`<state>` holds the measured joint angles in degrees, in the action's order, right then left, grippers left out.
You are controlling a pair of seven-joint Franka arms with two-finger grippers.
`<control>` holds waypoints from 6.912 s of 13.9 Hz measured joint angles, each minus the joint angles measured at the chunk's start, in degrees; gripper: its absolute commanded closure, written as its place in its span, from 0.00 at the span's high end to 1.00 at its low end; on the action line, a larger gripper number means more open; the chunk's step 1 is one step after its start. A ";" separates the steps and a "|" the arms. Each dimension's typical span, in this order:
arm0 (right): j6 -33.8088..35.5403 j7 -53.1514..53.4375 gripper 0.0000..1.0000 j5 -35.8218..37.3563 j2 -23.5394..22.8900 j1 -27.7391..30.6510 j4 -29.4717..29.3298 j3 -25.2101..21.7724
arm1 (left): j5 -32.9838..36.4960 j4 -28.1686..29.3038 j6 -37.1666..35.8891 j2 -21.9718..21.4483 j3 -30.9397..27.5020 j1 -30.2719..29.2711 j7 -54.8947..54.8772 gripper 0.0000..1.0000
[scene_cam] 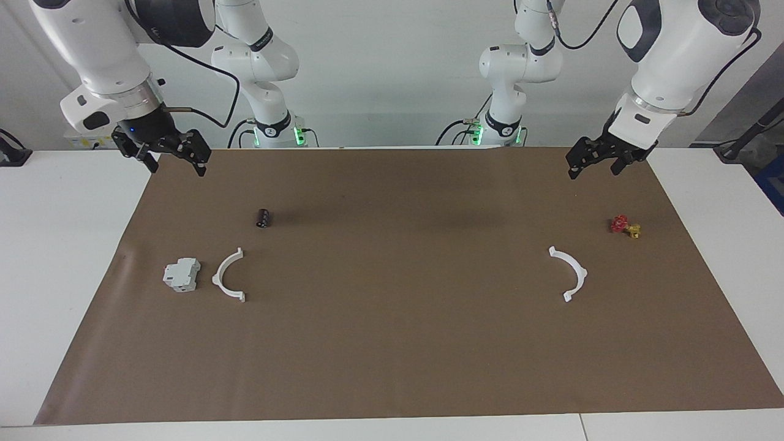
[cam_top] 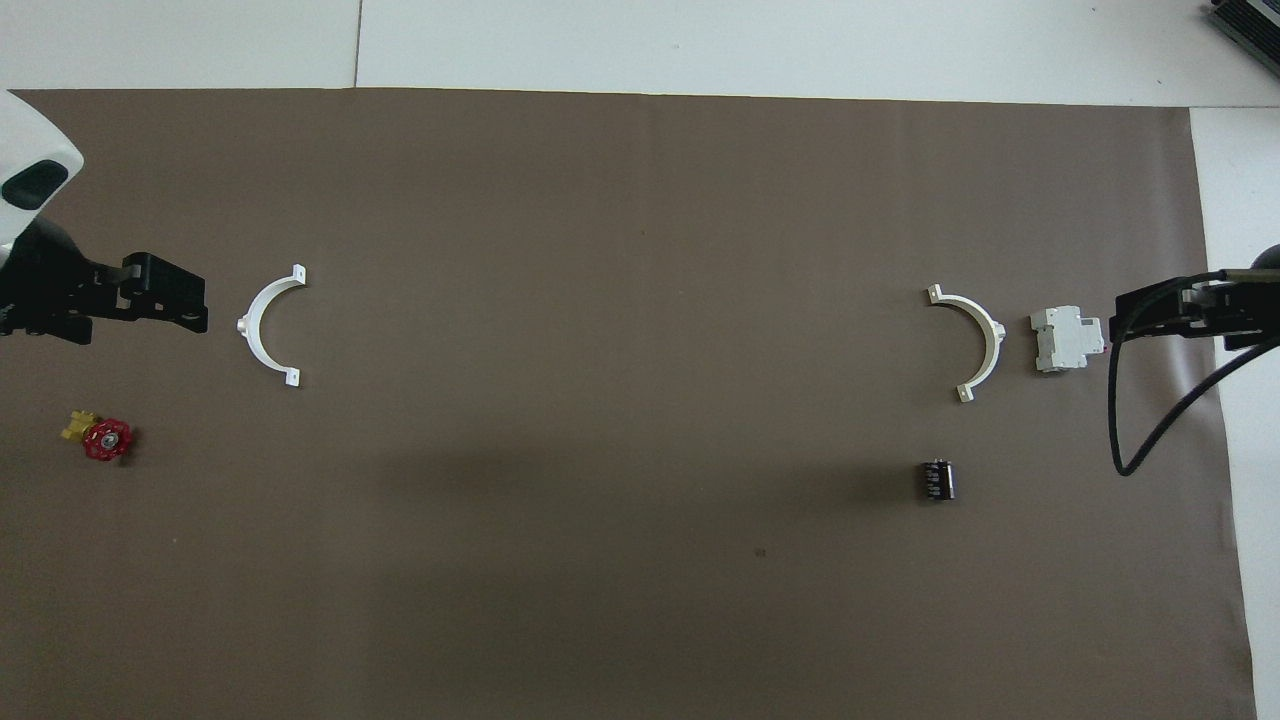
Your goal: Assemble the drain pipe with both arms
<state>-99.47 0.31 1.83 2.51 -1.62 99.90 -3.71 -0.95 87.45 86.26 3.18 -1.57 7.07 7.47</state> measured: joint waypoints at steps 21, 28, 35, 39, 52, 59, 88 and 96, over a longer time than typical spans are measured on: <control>-42.74 -33.74 0.34 -6.40 -19.44 3.46 19.75 -0.16 | 0.00 0.00 0.06 -0.08 0.00 0.00 0.00 1.00; -43.51 -33.73 0.00 -6.67 -19.79 3.62 19.44 -0.17 | 0.00 0.00 0.07 -0.08 0.00 0.00 0.00 1.00; -28.04 1.60 0.00 -6.94 -19.46 -8.41 5.97 0.50 | 0.00 0.00 0.08 -0.08 0.00 0.00 0.00 1.00; -27.05 14.04 0.00 -6.94 -19.98 -16.97 4.43 0.63 | 0.00 0.00 0.08 -0.08 0.00 0.00 0.00 1.00; -33.62 29.53 0.00 -3.10 -32.79 -31.04 -1.74 0.59 | 0.00 0.00 0.09 -0.08 0.00 0.00 0.00 1.00; -33.72 29.58 1.00 -1.84 -32.77 -31.15 -1.42 0.59 | 0.00 0.00 0.09 -0.08 0.00 0.00 0.00 1.00; 1.99 -2.73 1.00 -0.25 -3.00 4.54 0.13 -0.15 | 0.04 40.34 63.36 8.85 -0.13 -5.82 0.57 0.52; 6.38 7.06 1.00 0.22 -1.06 -3.14 -3.19 -0.04 | 0.04 39.05 61.03 8.58 0.24 -5.51 0.65 0.00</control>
<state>-93.09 7.36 2.06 1.45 -4.76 96.71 -3.75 -0.91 126.50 147.29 11.76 -1.32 1.56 8.11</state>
